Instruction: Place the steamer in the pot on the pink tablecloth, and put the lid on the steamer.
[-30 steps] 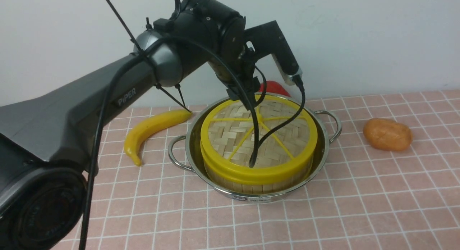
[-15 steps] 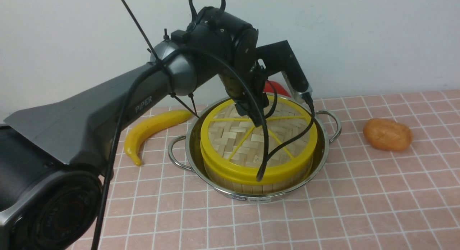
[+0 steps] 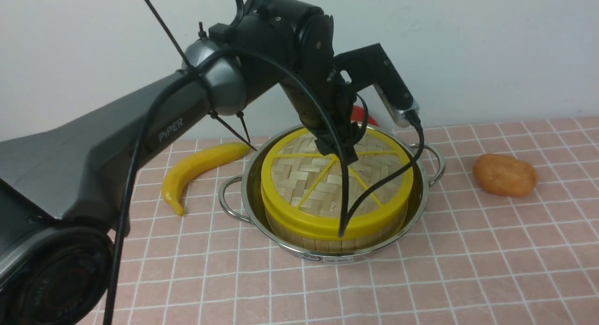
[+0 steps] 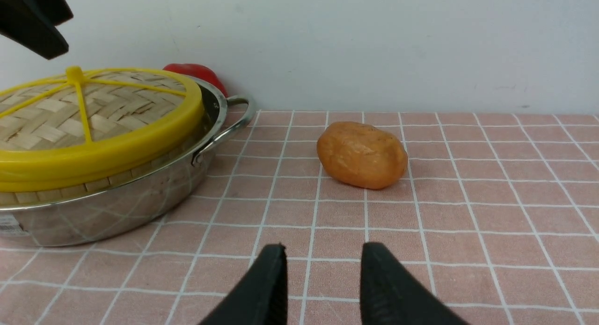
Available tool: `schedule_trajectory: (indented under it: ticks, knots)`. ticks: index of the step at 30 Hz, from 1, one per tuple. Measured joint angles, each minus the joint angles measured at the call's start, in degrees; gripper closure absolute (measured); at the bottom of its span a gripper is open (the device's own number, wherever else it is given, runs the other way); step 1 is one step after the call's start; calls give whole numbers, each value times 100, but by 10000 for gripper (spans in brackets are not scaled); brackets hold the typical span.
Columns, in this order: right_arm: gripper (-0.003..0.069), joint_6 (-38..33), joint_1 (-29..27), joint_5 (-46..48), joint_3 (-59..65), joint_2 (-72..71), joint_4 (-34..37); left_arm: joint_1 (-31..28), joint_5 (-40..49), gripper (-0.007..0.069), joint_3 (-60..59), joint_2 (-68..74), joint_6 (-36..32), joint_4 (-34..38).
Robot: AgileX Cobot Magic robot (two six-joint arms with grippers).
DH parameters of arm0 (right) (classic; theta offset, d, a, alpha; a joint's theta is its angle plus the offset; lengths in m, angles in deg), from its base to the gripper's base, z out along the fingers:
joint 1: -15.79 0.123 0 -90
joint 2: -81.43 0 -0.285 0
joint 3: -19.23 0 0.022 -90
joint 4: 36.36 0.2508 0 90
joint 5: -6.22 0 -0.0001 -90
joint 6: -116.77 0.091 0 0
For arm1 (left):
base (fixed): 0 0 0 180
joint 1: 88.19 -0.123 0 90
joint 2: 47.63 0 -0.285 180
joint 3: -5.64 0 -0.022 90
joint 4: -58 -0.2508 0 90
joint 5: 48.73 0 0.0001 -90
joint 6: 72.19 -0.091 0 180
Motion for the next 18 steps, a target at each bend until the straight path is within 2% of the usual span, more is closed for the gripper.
schedule_trajectory:
  ticks: [14, 18]
  knots:
    - [417, 0, 0, 0, 0, 0, 0, 0, -126, 216, 0, 353, -4, -70]
    - [417, 0, 0, 0, 0, 0, 0, 0, -202, 271, 0, 360, -4, -76]
